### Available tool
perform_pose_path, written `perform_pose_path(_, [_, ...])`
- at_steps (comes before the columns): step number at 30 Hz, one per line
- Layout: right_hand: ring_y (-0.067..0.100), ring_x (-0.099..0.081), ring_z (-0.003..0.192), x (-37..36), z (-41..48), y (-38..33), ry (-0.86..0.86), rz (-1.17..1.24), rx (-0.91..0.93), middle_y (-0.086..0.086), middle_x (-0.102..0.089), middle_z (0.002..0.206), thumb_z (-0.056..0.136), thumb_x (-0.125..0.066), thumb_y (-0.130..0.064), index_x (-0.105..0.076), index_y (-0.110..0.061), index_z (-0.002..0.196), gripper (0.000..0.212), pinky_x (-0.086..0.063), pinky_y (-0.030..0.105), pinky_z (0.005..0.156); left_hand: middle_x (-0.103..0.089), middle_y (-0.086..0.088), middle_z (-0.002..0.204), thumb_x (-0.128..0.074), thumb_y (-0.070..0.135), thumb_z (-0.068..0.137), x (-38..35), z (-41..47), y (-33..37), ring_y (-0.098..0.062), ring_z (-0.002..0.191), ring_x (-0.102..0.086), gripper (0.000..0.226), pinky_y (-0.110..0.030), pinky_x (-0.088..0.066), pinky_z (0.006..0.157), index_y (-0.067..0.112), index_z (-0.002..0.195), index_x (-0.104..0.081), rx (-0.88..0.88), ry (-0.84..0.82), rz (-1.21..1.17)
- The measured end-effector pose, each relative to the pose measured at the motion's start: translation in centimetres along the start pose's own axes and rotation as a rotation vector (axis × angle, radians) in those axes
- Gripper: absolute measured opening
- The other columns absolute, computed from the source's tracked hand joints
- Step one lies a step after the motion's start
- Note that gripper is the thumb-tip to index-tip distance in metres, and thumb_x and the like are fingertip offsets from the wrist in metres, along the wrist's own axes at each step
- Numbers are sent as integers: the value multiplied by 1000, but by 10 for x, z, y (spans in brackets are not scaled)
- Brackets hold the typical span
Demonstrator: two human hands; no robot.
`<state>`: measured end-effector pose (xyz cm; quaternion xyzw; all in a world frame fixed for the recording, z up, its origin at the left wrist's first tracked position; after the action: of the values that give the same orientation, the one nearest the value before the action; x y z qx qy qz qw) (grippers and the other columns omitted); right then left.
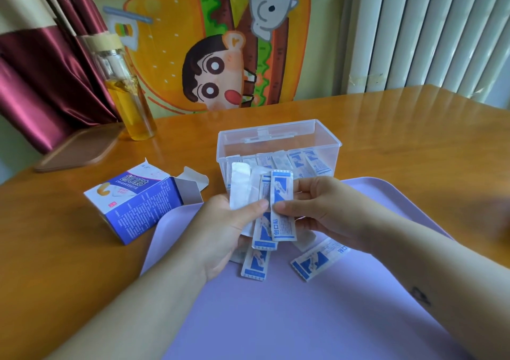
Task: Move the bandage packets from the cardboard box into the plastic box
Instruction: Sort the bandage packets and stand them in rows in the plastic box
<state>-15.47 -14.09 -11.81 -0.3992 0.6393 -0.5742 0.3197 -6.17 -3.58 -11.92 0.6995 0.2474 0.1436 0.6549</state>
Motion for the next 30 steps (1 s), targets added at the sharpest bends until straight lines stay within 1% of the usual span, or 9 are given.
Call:
perform_pose_path(3, [27, -68, 95, 0, 0, -2, 9, -38, 21, 11, -73, 99, 82, -69, -11, -70, -10, 99, 18, -54, 40, 86, -75, -3, 92, -61, 12, 87, 5, 2, 2, -22, 85, -72, 17, -44, -57, 77, 22, 99, -66, -30, 54, 59])
perform_pose_path(8, [11, -63, 76, 10, -1, -7, 54, -61, 34, 4, -73, 90, 84, -67, -15, -71, -12, 95, 13, -47, 23, 68, -74, -1, 98, -53, 22, 93, 1, 0, 3, -20, 91, -71, 16, -45, -55, 83, 24, 103, -65, -46, 11, 106])
perform_pose_path(12, [13, -64, 70, 31, -1, -16, 83, 279, -2, 7, -70, 83, 85, -60, -10, -65, -8, 92, 9, -52, 22, 65, -66, 21, 96, -50, 7, 95, 6, -1, 18, 7, 90, -63, 30, -11, -50, 71, 28, 106, -68, -242, 7, 389])
perform_pose_path(16, [16, -67, 76, 29, -8, -18, -103, 399, -94, 9, -70, 92, 70, -65, -17, -63, -6, 100, 33, -55, 27, 75, -56, 23, 94, -50, -12, 88, 3, -6, 28, 8, 96, -52, 58, -3, -38, 75, 44, 85, -65, -475, 14, 734])
perform_pose_path(20, [19, -69, 84, 8, -16, -12, -301, 315, -171, 11, -70, 99, 75, -66, -12, -67, -7, 105, 31, -57, 34, 78, -46, 26, 112, -59, -1, 87, -1, -7, 25, 1, 110, -46, 50, -9, -43, 80, 49, 82, -66, -641, -2, 965])
perform_pose_path(22, [19, -69, 82, 6, -18, -12, -323, 304, -182, 9, -70, 97, 73, -63, -15, -67, -9, 105, 33, -58, 35, 76, -42, 29, 114, -57, 5, 85, 2, -9, 29, -2, 112, -42, 42, -8, -41, 83, 44, 97, -66, -729, 42, 1053])
perform_pose_path(24, [16, -68, 77, 8, -19, -17, -320, 318, -159, 5, -71, 90, 72, -61, -15, -67, -12, 102, 31, -58, 31, 69, -42, 23, 117, -56, 1, 78, 4, -10, 35, -1, 113, -36, 42, -6, -34, 84, 37, 95, -70, -830, 105, 1116])
perform_pose_path(27, [16, -68, 80, 10, -19, -21, -297, 366, -123, 3, -70, 89, 71, -61, -16, -67, -15, 101, 30, -57, 30, 69, -48, 9, 123, -53, -7, 75, 1, -14, 39, -12, 118, -36, 44, -24, -36, 90, 27, 94, -74, -936, 159, 1243])
perform_pose_path(30, [17, -67, 86, -4, -20, -18, -329, 187, -73, 6, -70, 93, 74, -63, -16, -69, -10, 99, 26, -55, 32, 77, -58, -1, 121, -34, 10, 80, -6, -15, 40, -20, 118, -41, 43, -33, -39, 91, 21, 90, -75, -914, 171, 1302])
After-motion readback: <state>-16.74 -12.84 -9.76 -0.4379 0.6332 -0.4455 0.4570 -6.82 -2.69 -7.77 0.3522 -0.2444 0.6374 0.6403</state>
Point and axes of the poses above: each hand's wrist, its own z-axis towards the middle knuckle, its own x-axis out of the back of the hand, y = z × x, the point moved 5 cm from there along z, towards the middle knuckle
